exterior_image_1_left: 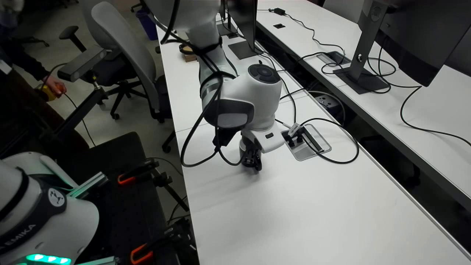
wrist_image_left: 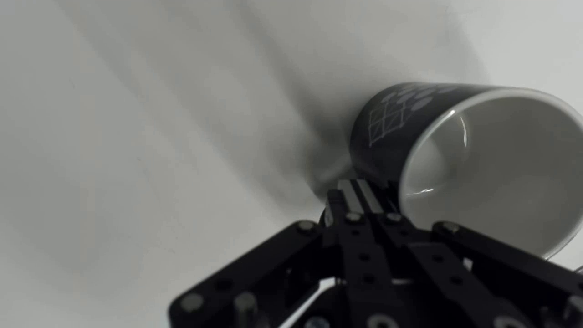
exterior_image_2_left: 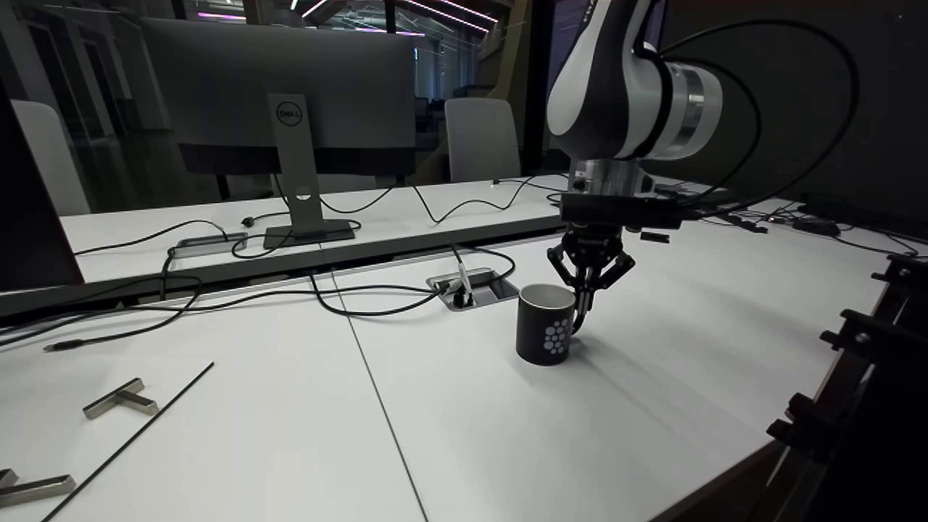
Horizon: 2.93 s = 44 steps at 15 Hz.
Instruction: Rotate the mug counterclockwise
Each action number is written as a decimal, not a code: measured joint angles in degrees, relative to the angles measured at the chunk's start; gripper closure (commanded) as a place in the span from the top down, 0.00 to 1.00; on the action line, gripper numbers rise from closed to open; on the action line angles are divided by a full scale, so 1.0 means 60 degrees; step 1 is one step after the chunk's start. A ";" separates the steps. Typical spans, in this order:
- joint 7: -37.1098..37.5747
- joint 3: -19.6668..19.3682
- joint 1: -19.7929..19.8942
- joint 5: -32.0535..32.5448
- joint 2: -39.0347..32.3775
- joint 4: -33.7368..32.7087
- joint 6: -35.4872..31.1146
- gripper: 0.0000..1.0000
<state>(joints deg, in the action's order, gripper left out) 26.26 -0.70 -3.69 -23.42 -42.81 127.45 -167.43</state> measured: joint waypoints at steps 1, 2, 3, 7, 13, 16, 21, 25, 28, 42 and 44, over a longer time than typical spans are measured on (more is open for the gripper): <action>0.0042 -0.0089 -0.0106 0.0006 0.0021 -0.0022 0.0000 0.00; 0.0088 -0.0166 -0.0197 0.0012 0.0042 -0.0041 0.0000 0.00; 0.0122 -0.0240 -0.0284 0.0016 0.0061 -0.0065 0.0000 0.00; 0.0185 -0.0431 -0.0525 0.0030 0.0086 -0.0186 0.0000 0.00; 0.0309 -0.0610 -0.0815 0.0078 0.0087 -0.0369 0.0000 0.00; 0.0467 -0.0785 -0.1055 0.0099 0.0108 -0.0391 0.0001 0.01; 0.0467 -0.0768 -0.1023 0.0099 0.0102 -0.0385 0.0002 0.01; 0.0467 -0.0765 -0.1020 0.0099 0.0102 -0.0385 0.0002 0.01; 0.0467 -0.0764 -0.1020 0.0099 0.0102 -0.0385 0.0003 0.01; 0.0463 -0.0413 -0.0641 0.0093 0.0102 -0.0390 -0.0003 0.86; 0.0462 -0.0362 -0.0570 0.0093 0.0102 -0.0390 -0.0003 0.99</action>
<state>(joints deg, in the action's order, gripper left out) 29.03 -2.87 -7.11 -22.86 -42.20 125.11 -167.45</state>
